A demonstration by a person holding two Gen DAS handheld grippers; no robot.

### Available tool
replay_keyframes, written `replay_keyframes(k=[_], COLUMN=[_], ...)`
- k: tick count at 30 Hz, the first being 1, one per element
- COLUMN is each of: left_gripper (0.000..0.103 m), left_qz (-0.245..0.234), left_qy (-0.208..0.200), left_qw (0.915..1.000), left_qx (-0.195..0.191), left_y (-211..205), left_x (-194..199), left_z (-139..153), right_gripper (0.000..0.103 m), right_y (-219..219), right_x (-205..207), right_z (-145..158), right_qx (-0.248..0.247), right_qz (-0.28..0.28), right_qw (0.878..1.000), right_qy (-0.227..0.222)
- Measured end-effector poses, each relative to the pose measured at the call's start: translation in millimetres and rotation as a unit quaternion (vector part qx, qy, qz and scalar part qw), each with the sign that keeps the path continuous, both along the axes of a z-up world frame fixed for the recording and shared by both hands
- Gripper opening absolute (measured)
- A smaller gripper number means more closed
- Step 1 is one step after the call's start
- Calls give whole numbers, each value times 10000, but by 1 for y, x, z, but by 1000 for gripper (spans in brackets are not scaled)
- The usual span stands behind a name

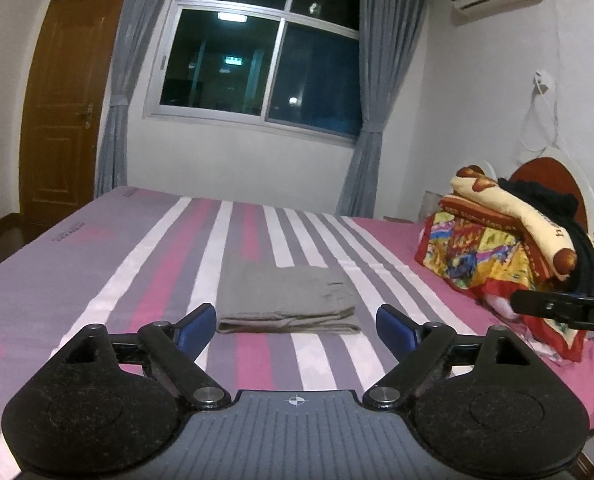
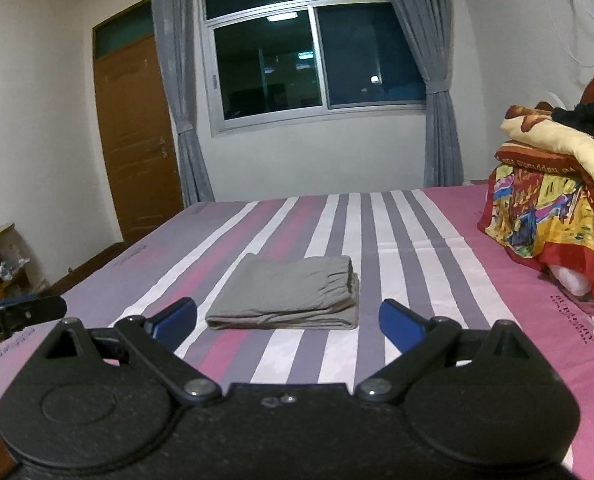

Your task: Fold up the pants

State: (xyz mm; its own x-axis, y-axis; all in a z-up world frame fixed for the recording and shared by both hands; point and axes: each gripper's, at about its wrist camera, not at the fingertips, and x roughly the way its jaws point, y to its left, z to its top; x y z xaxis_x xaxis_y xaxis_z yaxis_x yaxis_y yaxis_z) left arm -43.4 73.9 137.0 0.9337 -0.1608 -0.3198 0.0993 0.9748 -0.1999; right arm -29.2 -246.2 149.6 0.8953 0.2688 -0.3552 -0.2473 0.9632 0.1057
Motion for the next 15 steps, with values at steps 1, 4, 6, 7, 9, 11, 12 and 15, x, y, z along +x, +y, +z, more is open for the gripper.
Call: replay_keyframes(k=[1,4,6,7,9,11,12,15], left_gripper=[87,88,88,88,88,88,88,88], left_qz=[-18,-47,-92,-107,-127,-127,-122,-131], left_qy=[-11,-86,-100,-106,-119,-134,-142,-148], left_qw=[10000,9999,9999,9999,9998,9998,9997,9994], left_qx=[-5,76,76,69,72,112,142,268], left_y=[-3,-12,-15,-16,-19,-24,-25,-31], left_x=[-3,-13,-18,-20,-24,-28,-31,-36], left_z=[0,1,2,3,2,2,1,-1], right_gripper=[97,97,97,97,97,97,97,97], right_y=[1,4,5,7,8,8,8,10], right_x=[-2,-8,-14,-17,-23,-26,-28,-32], right_z=[0,-2,-4,-5,-8,-9,-10,-15], right_qx=[-36,-116,-141,-165,-196,-210,-209,-205], right_qz=[-7,-18,-33,-51,-47,-35,-33,-22], right_qw=[10000,9999,9999,9999,9998,9998,9998,9998], right_qy=[-11,8,10,-2,1,25,34,67])
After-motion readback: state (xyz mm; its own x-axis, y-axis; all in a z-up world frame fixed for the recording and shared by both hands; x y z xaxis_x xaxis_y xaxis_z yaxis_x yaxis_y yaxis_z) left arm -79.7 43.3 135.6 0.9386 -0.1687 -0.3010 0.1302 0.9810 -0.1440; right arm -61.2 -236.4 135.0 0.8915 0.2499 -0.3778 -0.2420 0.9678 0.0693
